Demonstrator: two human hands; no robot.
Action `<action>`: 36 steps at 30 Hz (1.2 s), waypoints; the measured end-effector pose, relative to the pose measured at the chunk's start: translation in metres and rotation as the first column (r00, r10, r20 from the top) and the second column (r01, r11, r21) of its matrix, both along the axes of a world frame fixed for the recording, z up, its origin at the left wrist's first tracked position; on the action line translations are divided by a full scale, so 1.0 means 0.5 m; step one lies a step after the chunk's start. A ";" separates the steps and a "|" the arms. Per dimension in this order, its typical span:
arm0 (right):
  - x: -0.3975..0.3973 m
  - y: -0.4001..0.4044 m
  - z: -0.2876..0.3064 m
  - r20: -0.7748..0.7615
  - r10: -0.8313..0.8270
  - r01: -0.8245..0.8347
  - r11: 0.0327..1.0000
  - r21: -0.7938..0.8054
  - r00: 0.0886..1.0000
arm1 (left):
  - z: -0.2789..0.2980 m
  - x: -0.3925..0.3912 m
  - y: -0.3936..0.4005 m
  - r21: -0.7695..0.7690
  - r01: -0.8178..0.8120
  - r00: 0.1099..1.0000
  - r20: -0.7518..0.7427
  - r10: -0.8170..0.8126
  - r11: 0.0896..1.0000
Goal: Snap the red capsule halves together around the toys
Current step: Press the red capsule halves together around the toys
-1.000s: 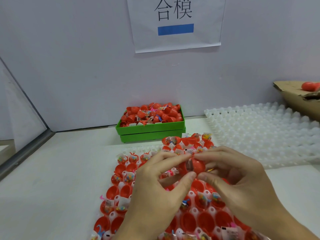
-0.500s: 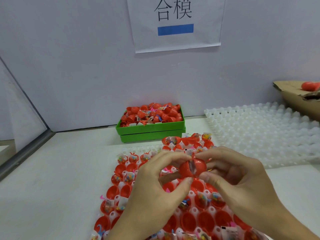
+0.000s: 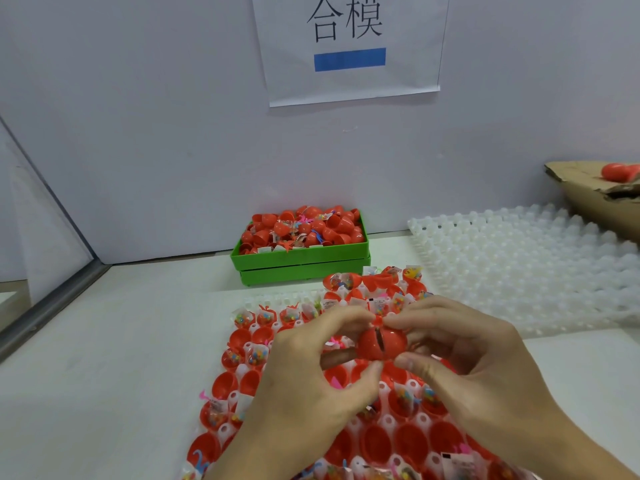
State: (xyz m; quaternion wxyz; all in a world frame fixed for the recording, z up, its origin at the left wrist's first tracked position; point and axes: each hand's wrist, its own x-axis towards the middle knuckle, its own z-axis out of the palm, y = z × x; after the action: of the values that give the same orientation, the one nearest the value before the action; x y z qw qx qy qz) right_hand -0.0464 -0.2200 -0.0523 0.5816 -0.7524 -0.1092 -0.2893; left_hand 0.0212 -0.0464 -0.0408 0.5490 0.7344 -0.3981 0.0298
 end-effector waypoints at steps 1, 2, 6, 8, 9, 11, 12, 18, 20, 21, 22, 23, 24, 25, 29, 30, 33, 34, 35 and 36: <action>0.001 -0.001 0.000 0.003 -0.002 0.002 1.000 0.000 1.000 | 0.000 -0.001 -0.002 -0.019 -0.005 1.000 -0.021 0.004 1.000; 0.001 -0.001 0.001 0.003 0.001 -0.001 1.000 0.012 1.000 | -0.001 -0.002 -0.003 -0.038 -0.004 0.999 -0.045 0.002 0.999; 0.003 -0.001 0.001 0.001 -0.002 0.002 0.999 0.037 1.000 | 0.002 -0.006 -0.005 -0.077 0.023 0.994 -0.109 -0.031 0.997; 0.002 0.001 0.001 -0.007 -0.009 0.009 0.999 0.038 1.000 | 0.004 -0.006 -0.006 -0.085 0.024 0.992 -0.125 -0.035 0.996; 0.002 0.002 0.002 -0.012 -0.013 0.013 0.999 0.035 1.000 | 0.005 -0.006 -0.006 -0.089 0.018 0.991 -0.132 -0.029 0.996; 0.000 0.004 0.004 -0.018 -0.029 0.029 0.999 0.024 0.999 | 0.005 -0.006 -0.006 -0.101 0.000 0.989 -0.147 -0.015 0.995; -0.001 0.005 0.005 -0.020 -0.040 0.040 0.999 0.022 0.999 | 0.004 -0.006 -0.006 -0.102 -0.011 0.989 -0.146 -0.004 0.995; -0.006 0.012 0.005 -0.085 -0.041 0.047 0.997 0.068 0.995 | 0.000 -0.005 -0.005 -0.080 -0.045 0.993 -0.113 0.036 0.996; -0.006 0.015 0.004 -0.116 -0.042 0.053 0.994 0.095 0.992 | 0.001 -0.005 -0.005 -0.093 -0.049 0.992 -0.118 0.038 0.994; -0.006 0.016 0.005 -0.122 -0.044 0.057 0.993 0.105 0.992 | 0.001 -0.005 -0.005 -0.100 -0.050 0.991 -0.127 0.037 0.994; -0.005 0.018 0.005 -0.124 -0.044 0.059 0.991 0.122 0.991 | 0.000 -0.005 -0.006 -0.110 -0.048 0.989 -0.143 0.032 0.993; -0.004 0.019 0.007 -0.122 -0.042 0.060 0.988 0.146 0.992 | 0.000 -0.005 -0.006 -0.125 -0.042 0.986 -0.165 0.021 0.991; -0.004 0.020 0.009 -0.117 -0.038 0.058 0.984 0.171 0.992 | -0.001 -0.005 -0.007 -0.138 -0.037 0.983 -0.184 0.011 0.990; -0.003 0.020 0.010 -0.110 -0.034 0.054 0.980 0.190 0.993 | -0.001 -0.005 -0.008 -0.145 -0.035 0.981 -0.195 0.006 0.989; -0.003 0.021 0.008 -0.107 -0.037 0.057 0.979 0.193 0.994 | -0.004 -0.005 -0.011 -0.142 -0.048 0.980 -0.200 0.019 0.989; -0.003 0.020 0.006 -0.110 -0.040 0.060 0.980 0.189 0.993 | -0.005 -0.004 -0.010 -0.138 -0.050 0.980 -0.197 0.022 0.989; -0.004 0.019 0.004 -0.102 -0.038 0.056 0.982 0.182 0.994 | -0.007 -0.004 -0.010 -0.144 -0.034 0.979 -0.204 0.004 0.989; -0.004 0.018 0.004 -0.096 -0.031 0.048 0.982 0.182 0.995 | -0.008 -0.004 -0.010 -0.150 -0.026 0.978 -0.209 -0.006 0.988; -0.004 0.018 0.004 -0.092 -0.023 0.040 0.982 0.183 0.996 | -0.009 -0.004 -0.010 -0.157 -0.017 0.976 -0.216 -0.018 0.987; -0.004 0.017 0.004 -0.087 -0.018 0.034 0.982 0.184 0.996 | -0.010 -0.003 -0.011 -0.168 -0.009 0.974 -0.223 -0.029 0.986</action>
State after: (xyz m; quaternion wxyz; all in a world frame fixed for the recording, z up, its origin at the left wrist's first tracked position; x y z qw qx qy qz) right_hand -0.0482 -0.2113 -0.0501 0.6494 -0.7079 -0.0471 -0.2738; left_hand 0.0194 -0.0517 -0.0458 0.6505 0.6822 -0.3332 -0.0230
